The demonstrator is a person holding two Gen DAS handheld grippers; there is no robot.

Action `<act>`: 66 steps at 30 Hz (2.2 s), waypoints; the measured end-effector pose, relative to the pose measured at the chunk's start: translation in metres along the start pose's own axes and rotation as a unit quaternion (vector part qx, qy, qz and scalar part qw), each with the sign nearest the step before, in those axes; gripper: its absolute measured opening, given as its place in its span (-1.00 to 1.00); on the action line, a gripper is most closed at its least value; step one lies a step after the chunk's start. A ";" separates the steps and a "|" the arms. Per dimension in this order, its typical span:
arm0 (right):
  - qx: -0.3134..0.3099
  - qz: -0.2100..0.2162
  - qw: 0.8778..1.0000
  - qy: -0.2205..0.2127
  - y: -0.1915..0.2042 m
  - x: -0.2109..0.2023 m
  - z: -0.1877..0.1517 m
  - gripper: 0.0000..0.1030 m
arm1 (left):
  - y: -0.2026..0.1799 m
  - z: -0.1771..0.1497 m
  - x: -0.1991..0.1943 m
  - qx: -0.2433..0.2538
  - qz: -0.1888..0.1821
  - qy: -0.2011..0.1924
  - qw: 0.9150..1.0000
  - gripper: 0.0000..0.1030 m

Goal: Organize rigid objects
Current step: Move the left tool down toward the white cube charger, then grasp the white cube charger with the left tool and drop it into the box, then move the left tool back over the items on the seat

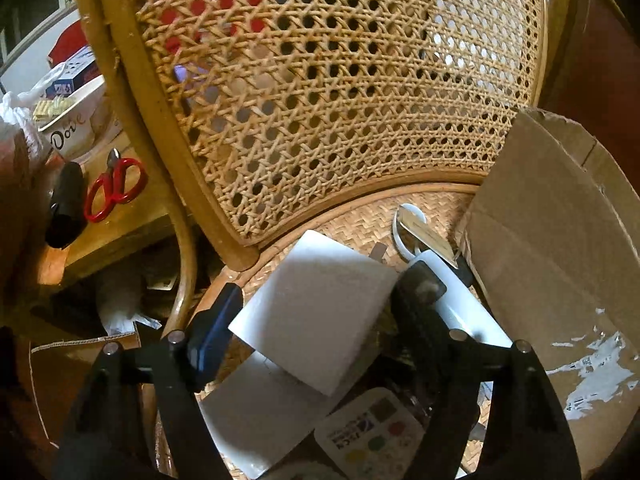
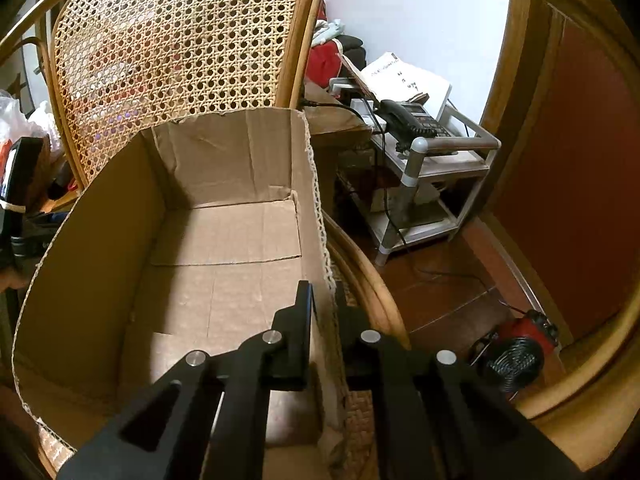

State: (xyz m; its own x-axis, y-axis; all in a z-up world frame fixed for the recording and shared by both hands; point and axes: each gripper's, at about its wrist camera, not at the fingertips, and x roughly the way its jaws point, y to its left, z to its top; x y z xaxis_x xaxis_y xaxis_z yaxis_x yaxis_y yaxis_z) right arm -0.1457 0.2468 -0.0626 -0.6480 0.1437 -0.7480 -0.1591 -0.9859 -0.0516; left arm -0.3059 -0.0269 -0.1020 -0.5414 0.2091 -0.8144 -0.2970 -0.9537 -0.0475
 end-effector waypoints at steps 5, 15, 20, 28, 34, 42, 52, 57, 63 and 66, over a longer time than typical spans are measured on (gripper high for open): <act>0.003 -0.003 1.000 0.000 -0.002 -0.001 -0.001 -0.81 | 0.001 0.009 -0.030 -0.013 -0.003 -0.035 0.999 0.46; 0.006 -0.024 1.000 -0.005 0.003 -0.003 -0.003 -0.80 | -0.051 0.028 -0.102 0.015 -0.070 -0.112 0.991 0.46; 0.005 -0.027 1.000 -0.009 0.006 -0.005 -0.005 -0.79 | -0.096 0.037 -0.125 0.050 -0.103 -0.141 0.983 0.46; 0.003 -0.030 0.999 -0.017 0.007 -0.007 -0.006 -0.79 | -0.159 0.042 -0.123 0.097 -0.144 -0.125 0.977 0.46; 0.004 -0.033 0.999 -0.022 0.007 -0.008 -0.006 -0.79 | -0.191 0.031 -0.095 0.118 -0.139 -0.095 0.979 0.46; 0.001 -0.041 0.999 -0.029 0.011 -0.010 -0.006 -0.79 | -0.188 0.030 -0.080 0.126 -0.120 -0.076 0.982 0.47; 0.012 -0.036 0.998 -0.050 0.010 -0.011 -0.007 -0.79 | -0.186 0.024 -0.085 0.126 -0.118 -0.087 0.981 0.58; 0.017 -0.034 0.997 -0.070 0.010 -0.015 -0.009 -0.79 | -0.185 0.017 -0.096 0.132 -0.122 -0.099 0.979 0.58; 0.015 -0.033 0.996 -0.086 0.010 -0.017 -0.011 -0.79 | -0.168 0.015 -0.113 0.113 -0.126 -0.122 0.978 0.60; 0.016 -0.034 0.995 -0.092 0.011 -0.018 -0.012 -0.79 | -0.154 0.011 -0.124 0.096 -0.119 -0.137 0.979 0.64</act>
State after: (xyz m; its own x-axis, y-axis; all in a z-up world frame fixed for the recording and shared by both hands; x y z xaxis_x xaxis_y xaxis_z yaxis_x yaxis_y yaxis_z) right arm -0.1269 0.2322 -0.0573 -0.7601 0.2261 -0.6091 -0.2292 -0.9705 -0.0743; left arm -0.2018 0.0960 0.0126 -0.6215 0.4958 -0.6066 -0.5681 -0.8184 -0.0867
